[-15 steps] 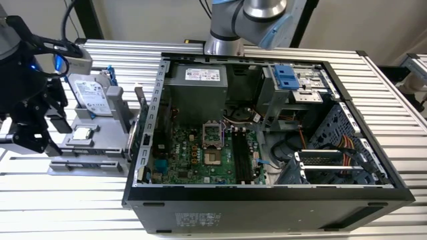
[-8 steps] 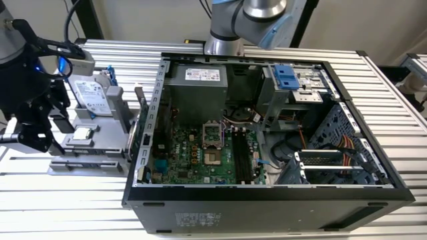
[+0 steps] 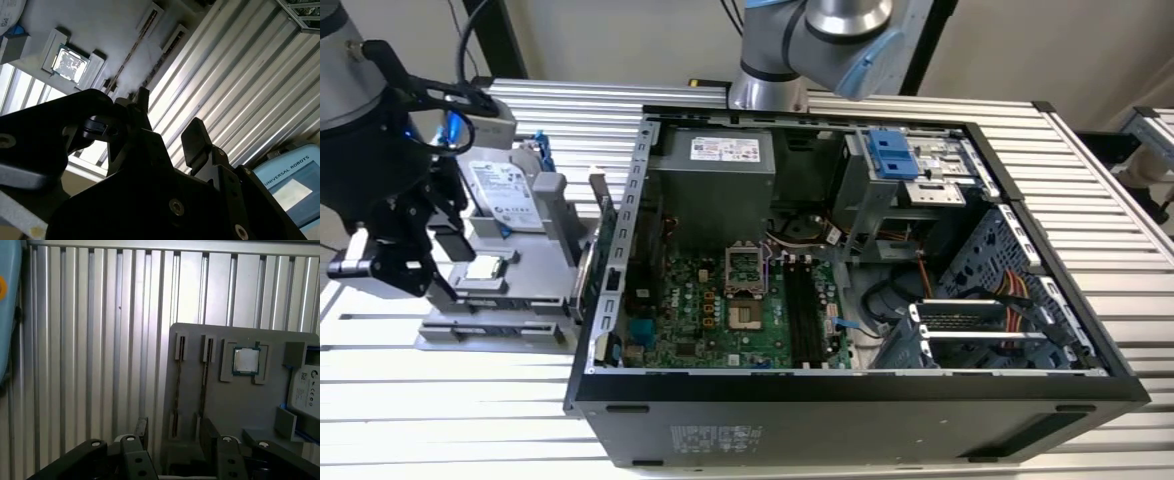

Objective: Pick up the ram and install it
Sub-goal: 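Pick up the ram and move it above insertion slot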

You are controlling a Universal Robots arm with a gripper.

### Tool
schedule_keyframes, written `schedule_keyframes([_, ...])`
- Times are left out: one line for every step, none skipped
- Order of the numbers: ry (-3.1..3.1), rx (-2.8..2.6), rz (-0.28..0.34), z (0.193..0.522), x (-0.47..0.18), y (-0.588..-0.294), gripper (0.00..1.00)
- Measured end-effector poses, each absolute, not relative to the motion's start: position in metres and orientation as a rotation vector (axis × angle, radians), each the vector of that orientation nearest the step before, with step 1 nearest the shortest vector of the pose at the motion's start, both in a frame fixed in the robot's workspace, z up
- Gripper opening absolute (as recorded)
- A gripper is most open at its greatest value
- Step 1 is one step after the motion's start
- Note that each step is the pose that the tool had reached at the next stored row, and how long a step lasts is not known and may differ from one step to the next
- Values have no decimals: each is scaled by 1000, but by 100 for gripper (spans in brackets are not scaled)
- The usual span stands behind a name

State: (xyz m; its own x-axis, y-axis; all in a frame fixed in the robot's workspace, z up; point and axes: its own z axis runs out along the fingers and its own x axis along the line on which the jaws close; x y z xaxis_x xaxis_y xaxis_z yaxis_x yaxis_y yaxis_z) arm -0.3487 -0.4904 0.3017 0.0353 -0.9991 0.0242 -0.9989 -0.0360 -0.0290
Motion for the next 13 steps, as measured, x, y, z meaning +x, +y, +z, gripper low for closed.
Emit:
schedule_keyframes([2178,-2257,-59,301,-349,-489,100])
schedule_keyframes([2178,-2257,-59,301,-349,-488,100])
schedule_keyframes([2178,-2257,-59,300,-349,-486,100])
schedule_keyframes([2178,-2257,-59,300,-349,-485,100])
schedule_keyframes([2178,-2257,-59,299,-349,-484,100])
schedule_keyframes([2178,-2257,-59,299,-349,-483,100])
schedule_keyframes([2178,-2257,-59,298,-349,-482,100])
schedule_keyframes([2178,-2257,-59,297,-349,-480,100])
schedule_keyframes([2178,-2257,-59,297,-349,-480,100])
schedule_keyframes([2178,-2257,-59,297,-349,-479,100])
schedule_keyframes([2178,-2257,-59,297,-349,-479,100])
schedule_keyframes([2178,-2258,-59,297,-349,-479,100])
schedule_keyframes([2178,-2258,-59,297,-349,-479,100])
